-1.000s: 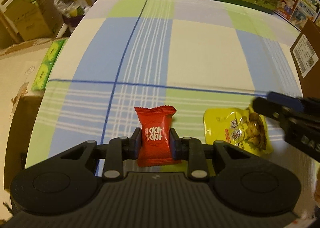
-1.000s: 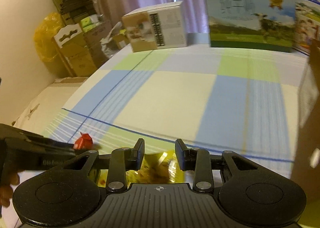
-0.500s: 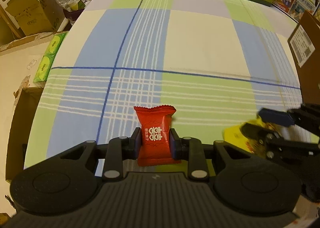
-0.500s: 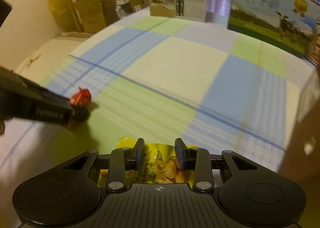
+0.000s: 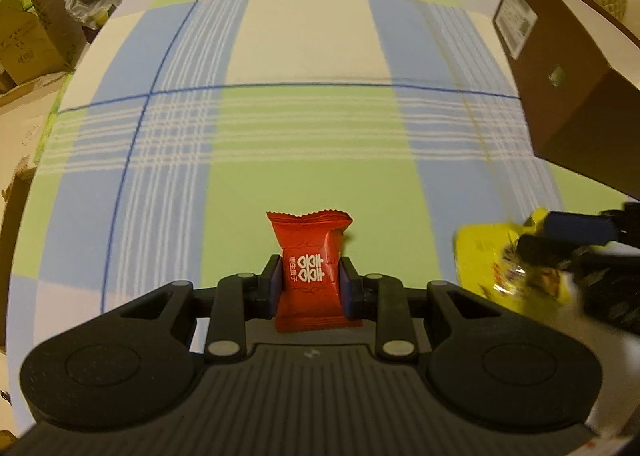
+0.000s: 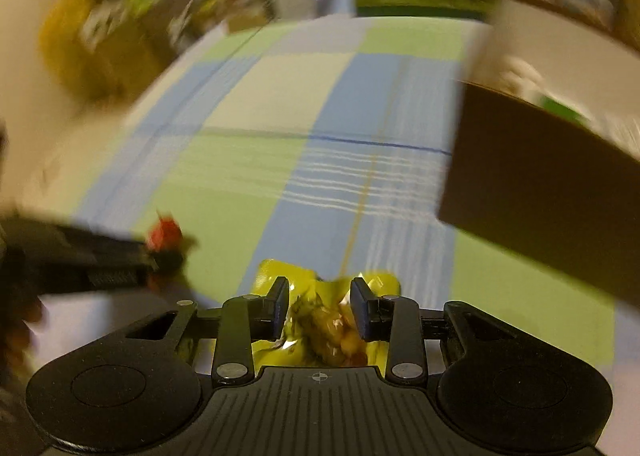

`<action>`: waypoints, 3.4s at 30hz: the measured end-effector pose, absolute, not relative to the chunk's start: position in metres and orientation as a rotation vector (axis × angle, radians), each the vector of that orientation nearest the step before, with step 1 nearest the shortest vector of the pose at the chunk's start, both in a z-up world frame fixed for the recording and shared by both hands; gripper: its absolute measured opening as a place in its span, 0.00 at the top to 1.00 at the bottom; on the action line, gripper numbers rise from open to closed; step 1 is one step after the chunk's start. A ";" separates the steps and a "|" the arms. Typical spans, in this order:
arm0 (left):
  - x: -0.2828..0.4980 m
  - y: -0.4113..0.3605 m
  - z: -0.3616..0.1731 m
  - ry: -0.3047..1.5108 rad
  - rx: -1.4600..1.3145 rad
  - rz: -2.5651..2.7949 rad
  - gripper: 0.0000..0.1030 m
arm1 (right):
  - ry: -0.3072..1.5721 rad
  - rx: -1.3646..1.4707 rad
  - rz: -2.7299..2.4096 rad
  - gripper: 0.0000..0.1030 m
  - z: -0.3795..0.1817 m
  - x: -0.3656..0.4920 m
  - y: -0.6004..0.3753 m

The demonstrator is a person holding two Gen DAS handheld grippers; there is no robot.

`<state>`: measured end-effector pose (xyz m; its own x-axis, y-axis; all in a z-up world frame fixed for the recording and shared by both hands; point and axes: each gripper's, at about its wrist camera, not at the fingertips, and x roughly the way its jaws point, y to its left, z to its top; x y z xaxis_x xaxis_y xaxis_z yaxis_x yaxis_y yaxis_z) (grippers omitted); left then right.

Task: Organize objects
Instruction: 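Grasp the red candy packet with the left gripper while the right gripper grasps the yellow snack bag, then lift and carry the red packet and yellow bag in both grippers to the brown box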

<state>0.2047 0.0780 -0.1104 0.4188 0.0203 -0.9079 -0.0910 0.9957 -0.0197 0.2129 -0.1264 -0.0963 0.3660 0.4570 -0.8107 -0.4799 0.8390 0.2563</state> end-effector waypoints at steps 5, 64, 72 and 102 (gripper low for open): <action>0.198 0.075 -0.110 1.139 -0.073 0.066 0.77 | 1.111 0.427 0.498 0.62 -0.097 0.196 -0.181; 0.213 0.067 -0.114 1.094 -0.017 0.019 0.79 | 0.978 0.384 0.539 0.84 -0.119 0.226 -0.139; 0.210 0.071 -0.103 1.053 -0.034 0.016 0.79 | 0.947 0.379 0.562 0.84 -0.109 0.225 -0.140; 0.203 0.004 0.018 0.834 -0.048 -0.093 0.79 | 0.673 0.408 0.566 0.84 0.003 0.203 -0.207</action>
<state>0.2030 0.0044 0.0183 0.6679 -0.1017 -0.7373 0.0636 0.9948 -0.0796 0.2031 -0.2067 0.0027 0.6427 0.6081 -0.4660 -0.3541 0.7752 0.5231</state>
